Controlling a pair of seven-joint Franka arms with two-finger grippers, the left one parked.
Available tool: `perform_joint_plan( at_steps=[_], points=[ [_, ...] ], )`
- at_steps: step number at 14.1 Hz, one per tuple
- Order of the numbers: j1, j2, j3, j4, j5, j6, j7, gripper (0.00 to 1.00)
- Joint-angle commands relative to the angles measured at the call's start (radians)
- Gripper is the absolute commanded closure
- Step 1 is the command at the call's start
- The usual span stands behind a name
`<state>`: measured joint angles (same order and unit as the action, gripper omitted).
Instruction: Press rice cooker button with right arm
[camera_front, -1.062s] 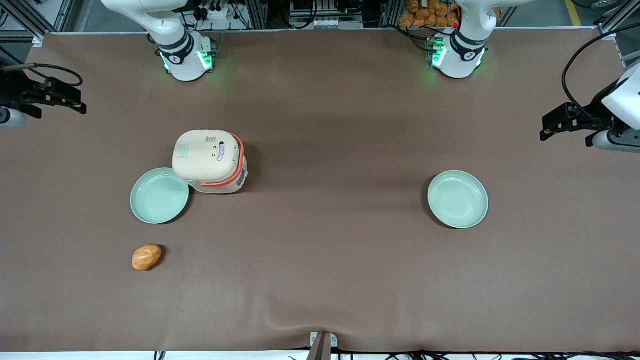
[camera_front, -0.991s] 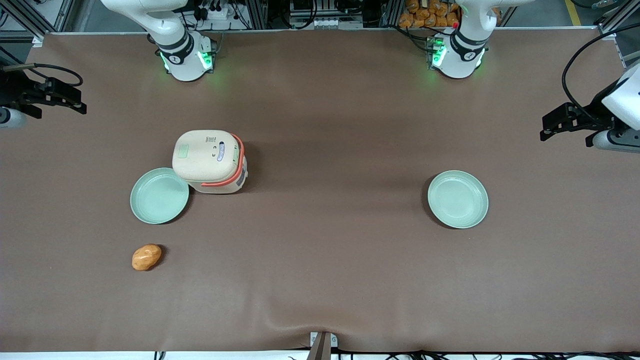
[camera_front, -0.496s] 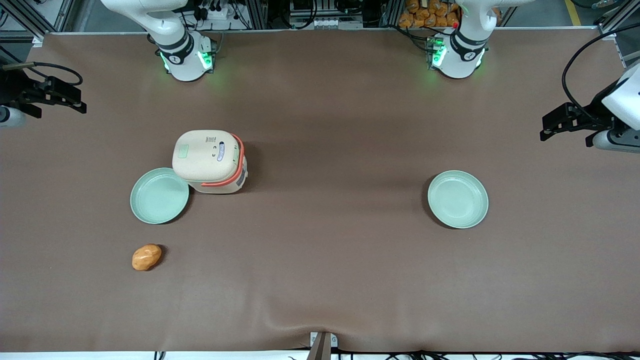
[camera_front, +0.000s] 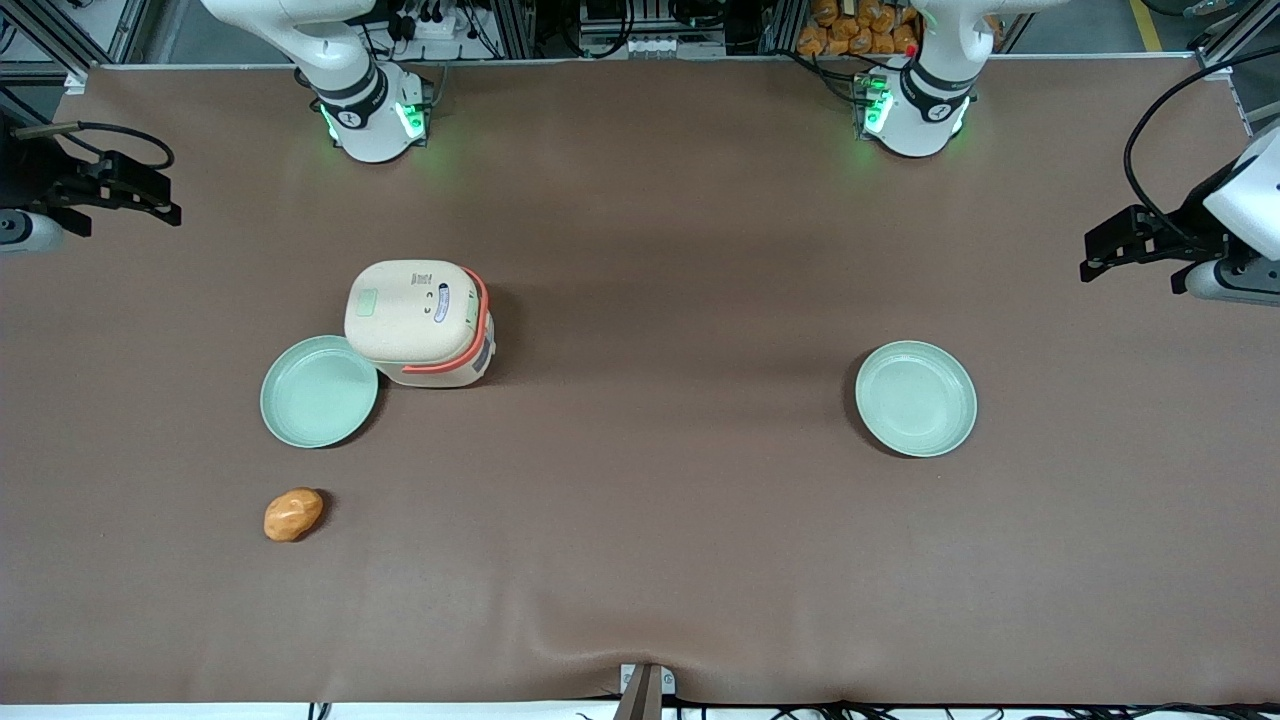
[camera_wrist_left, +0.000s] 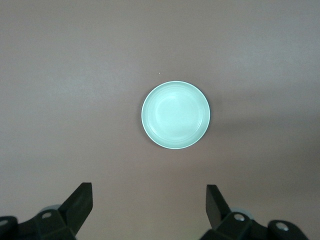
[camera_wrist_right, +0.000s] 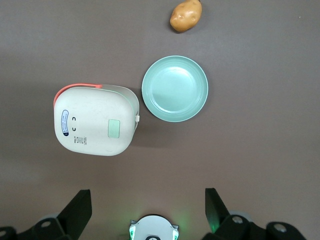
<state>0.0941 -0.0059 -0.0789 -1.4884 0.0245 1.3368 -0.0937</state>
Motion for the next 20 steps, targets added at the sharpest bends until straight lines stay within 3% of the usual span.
perform_joint_plan(
  at_steps=[1, 9, 10, 11, 12, 14, 15, 20],
  points=[
    [0.03, -0.003, -0.004, -0.003, 0.017, -0.001, -0.006, 0.0],
    [0.076, 0.024, -0.002, -0.042, 0.017, 0.047, -0.006, 0.0],
    [0.081, 0.024, -0.002, -0.055, 0.017, 0.056, -0.006, 0.09],
    [0.085, 0.03, -0.002, -0.067, 0.017, 0.058, -0.006, 0.32],
    [0.09, 0.036, -0.002, -0.078, 0.02, 0.061, -0.005, 0.42],
    [0.102, 0.052, -0.002, -0.09, 0.026, 0.065, -0.004, 0.49],
    [0.111, 0.058, -0.002, -0.09, 0.026, 0.065, 0.008, 0.58],
    [0.136, 0.076, -0.002, -0.09, 0.026, 0.09, 0.089, 0.67]
  ],
)
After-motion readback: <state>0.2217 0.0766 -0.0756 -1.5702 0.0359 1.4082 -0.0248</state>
